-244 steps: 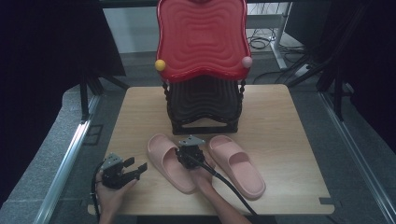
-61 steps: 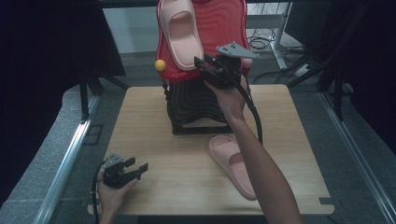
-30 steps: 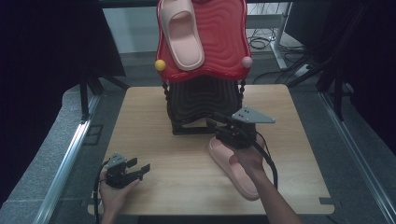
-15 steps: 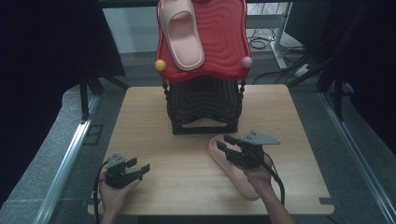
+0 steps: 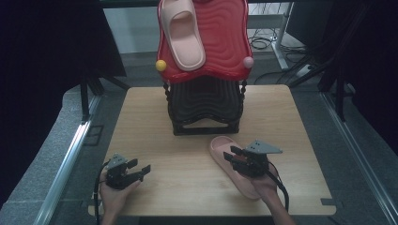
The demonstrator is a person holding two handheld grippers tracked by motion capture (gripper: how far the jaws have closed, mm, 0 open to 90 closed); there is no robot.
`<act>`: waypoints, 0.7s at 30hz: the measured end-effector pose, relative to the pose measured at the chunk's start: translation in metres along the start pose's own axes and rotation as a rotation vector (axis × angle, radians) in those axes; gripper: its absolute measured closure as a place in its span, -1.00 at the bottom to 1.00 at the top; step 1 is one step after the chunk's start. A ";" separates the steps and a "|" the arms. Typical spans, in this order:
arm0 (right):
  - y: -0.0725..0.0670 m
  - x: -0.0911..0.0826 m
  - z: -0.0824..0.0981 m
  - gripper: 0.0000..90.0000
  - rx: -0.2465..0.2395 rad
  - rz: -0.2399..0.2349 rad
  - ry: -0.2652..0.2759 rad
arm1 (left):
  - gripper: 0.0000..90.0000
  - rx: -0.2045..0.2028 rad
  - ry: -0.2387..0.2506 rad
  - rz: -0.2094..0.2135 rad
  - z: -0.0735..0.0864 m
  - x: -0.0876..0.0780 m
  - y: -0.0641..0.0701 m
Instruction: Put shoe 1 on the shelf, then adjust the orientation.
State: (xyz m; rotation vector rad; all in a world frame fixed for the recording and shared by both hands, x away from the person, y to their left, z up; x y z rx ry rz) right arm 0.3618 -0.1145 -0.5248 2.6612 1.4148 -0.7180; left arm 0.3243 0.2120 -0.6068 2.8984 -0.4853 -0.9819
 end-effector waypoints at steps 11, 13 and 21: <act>0.019 -0.027 0.022 0.32 0.021 0.050 -0.028 | -0.30 0.000 -0.001 0.001 0.000 0.001 0.000; 0.024 -0.032 0.026 0.36 0.023 0.073 -0.033 | -0.30 0.000 -0.001 0.000 0.000 0.001 0.000; 0.058 -0.071 0.048 0.74 0.061 0.189 -0.040 | -0.30 0.002 0.004 0.002 -0.001 0.000 0.000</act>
Point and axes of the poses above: each handheld gripper's, and its own axes: x roughly forward along the jaws, z roughly out of its underside, y roughly to its right, the point moved 10 cm from there along x, roughly forward along the jaws, and after that the axes turned 10 degrees about -z, right-handed, at the moved point
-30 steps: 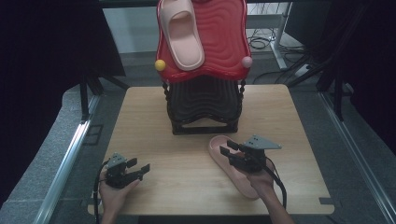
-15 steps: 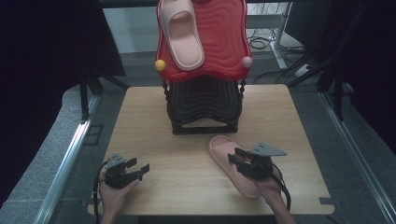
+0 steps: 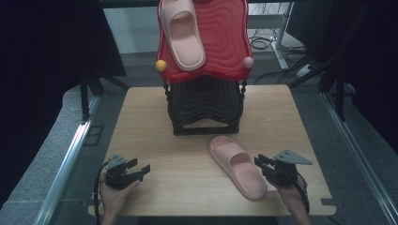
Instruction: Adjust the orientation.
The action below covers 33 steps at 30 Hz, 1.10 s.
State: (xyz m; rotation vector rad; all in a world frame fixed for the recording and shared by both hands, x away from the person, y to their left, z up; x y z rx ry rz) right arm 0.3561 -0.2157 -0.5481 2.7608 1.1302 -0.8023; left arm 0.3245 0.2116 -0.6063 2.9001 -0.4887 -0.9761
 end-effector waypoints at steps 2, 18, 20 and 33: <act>0.016 -0.007 0.011 0.84 0.022 0.036 -0.018 | -0.30 0.003 -0.003 0.000 0.000 0.001 0.001; 0.023 -0.004 0.051 0.99 0.021 0.011 -0.154 | -0.31 0.010 -0.010 0.000 0.002 0.003 0.002; 0.019 -0.001 0.052 0.99 0.012 -0.008 -0.164 | -0.31 0.012 -0.011 0.001 0.002 0.003 0.002; -0.010 0.009 0.055 1.00 -0.039 -0.105 -0.199 | -0.31 0.015 -0.014 0.002 0.002 0.004 0.003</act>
Point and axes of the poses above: each handheld gripper's, and its own axes: x roughly forward along the jaws, z roughly out of its underside, y roughly to its right, the point moved 10 cm from there along x, roughly forward along the jaws, and after that the axes turned 10 degrees about -z, right-handed, at the moved point
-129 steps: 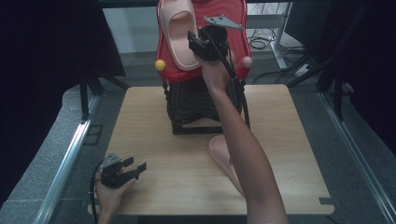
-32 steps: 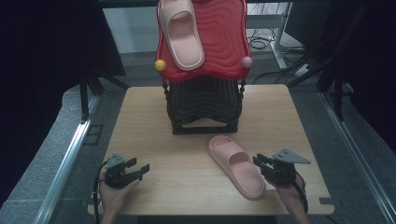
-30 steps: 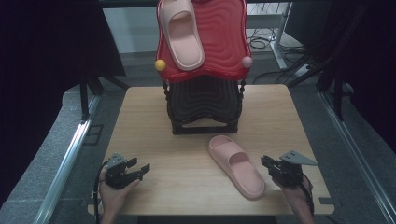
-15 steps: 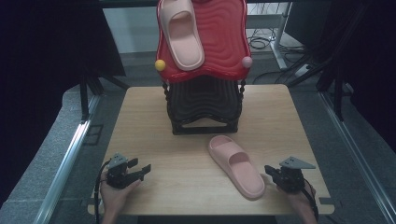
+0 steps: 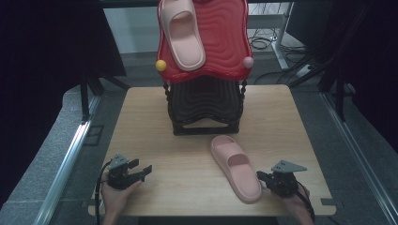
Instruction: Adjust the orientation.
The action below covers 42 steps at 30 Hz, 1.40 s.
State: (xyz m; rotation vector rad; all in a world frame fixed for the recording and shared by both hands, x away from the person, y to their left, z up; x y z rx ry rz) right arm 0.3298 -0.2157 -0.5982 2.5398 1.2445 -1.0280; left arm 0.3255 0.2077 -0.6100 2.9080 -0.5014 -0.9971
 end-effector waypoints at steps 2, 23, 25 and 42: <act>-0.009 0.005 -0.001 0.99 -0.015 -0.026 -0.007 | -0.31 0.000 -0.002 0.002 0.000 0.001 0.001; -0.071 0.052 -0.019 0.99 -0.128 -0.162 -0.061 | -0.32 -0.003 -0.003 0.005 0.000 0.001 0.002; -0.075 0.055 -0.021 0.99 -0.123 -0.177 -0.059 | -0.32 -0.003 -0.006 0.005 0.001 0.001 0.003; -0.068 0.050 -0.026 0.99 -0.113 -0.141 -0.022 | -0.32 -0.002 -0.002 0.004 0.000 0.000 0.002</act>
Point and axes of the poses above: each handheld gripper's, and its own axes: x roughly forward along the jaws, z roughly out of its underside, y roughly to its right, the point moved 10 cm from there along x, roughly forward along the jaws, and after that the axes turned 10 degrees about -z, right-handed, at the moved point
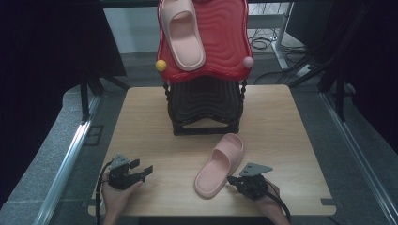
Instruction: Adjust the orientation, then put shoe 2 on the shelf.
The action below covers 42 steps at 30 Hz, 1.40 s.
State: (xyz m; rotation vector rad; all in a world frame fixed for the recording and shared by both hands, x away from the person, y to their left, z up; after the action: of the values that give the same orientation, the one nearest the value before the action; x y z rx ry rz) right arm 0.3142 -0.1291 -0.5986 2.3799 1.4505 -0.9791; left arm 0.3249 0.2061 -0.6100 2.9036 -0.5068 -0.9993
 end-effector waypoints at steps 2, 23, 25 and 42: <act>0.010 -0.009 0.002 0.99 0.023 0.024 0.018 | -0.32 -0.003 0.003 -0.001 0.000 -0.001 -0.001; 0.087 -0.066 0.035 0.56 0.190 0.244 0.091 | -0.31 0.050 0.013 0.061 -0.016 0.008 0.034; 0.089 -0.066 0.036 0.52 0.193 0.251 0.090 | -0.31 0.058 0.017 0.072 -0.019 0.010 0.040; 0.107 -0.084 0.045 0.32 0.253 0.301 0.121 | -0.30 0.187 -0.026 0.182 -0.058 0.051 0.130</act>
State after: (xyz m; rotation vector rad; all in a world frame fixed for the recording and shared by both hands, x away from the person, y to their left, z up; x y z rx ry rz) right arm 0.3597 -0.2646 -0.5993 2.7763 1.0079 -1.0056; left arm 0.3594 0.0628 -0.5767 2.9358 -0.8943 -1.0158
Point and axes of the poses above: each handheld gripper's, and its own axes: x roughly forward along the jaws, z roughly out of its underside, y roughly to its right, the point moved 10 cm from there along x, roughly forward along the jaws, and after that the axes turned 10 degrees about -z, right-handed, at the moved point
